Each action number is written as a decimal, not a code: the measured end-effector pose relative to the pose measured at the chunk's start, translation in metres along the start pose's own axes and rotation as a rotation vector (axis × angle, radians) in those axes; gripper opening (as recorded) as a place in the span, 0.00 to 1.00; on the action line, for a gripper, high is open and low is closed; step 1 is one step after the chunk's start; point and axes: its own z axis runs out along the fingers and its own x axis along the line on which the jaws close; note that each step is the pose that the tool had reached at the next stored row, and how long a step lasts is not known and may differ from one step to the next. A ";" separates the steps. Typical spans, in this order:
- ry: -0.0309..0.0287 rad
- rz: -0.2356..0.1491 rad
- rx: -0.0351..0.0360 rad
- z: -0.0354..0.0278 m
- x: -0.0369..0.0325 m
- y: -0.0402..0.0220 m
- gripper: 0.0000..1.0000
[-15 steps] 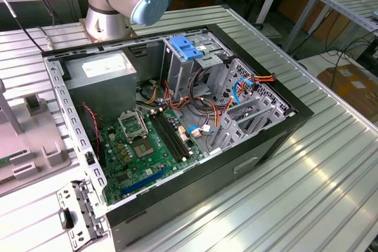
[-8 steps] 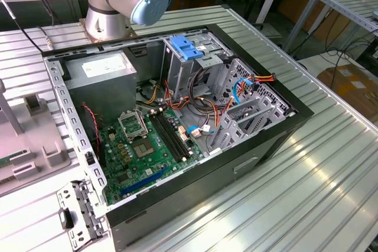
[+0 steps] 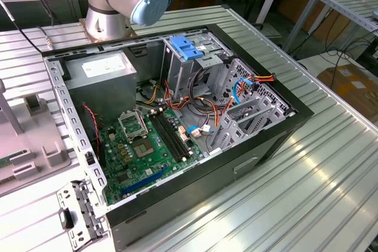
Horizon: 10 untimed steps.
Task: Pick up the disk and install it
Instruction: 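Pick up the disk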
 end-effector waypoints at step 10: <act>0.0000 0.000 0.0001 0.0085 0.0001 0.0026 0.75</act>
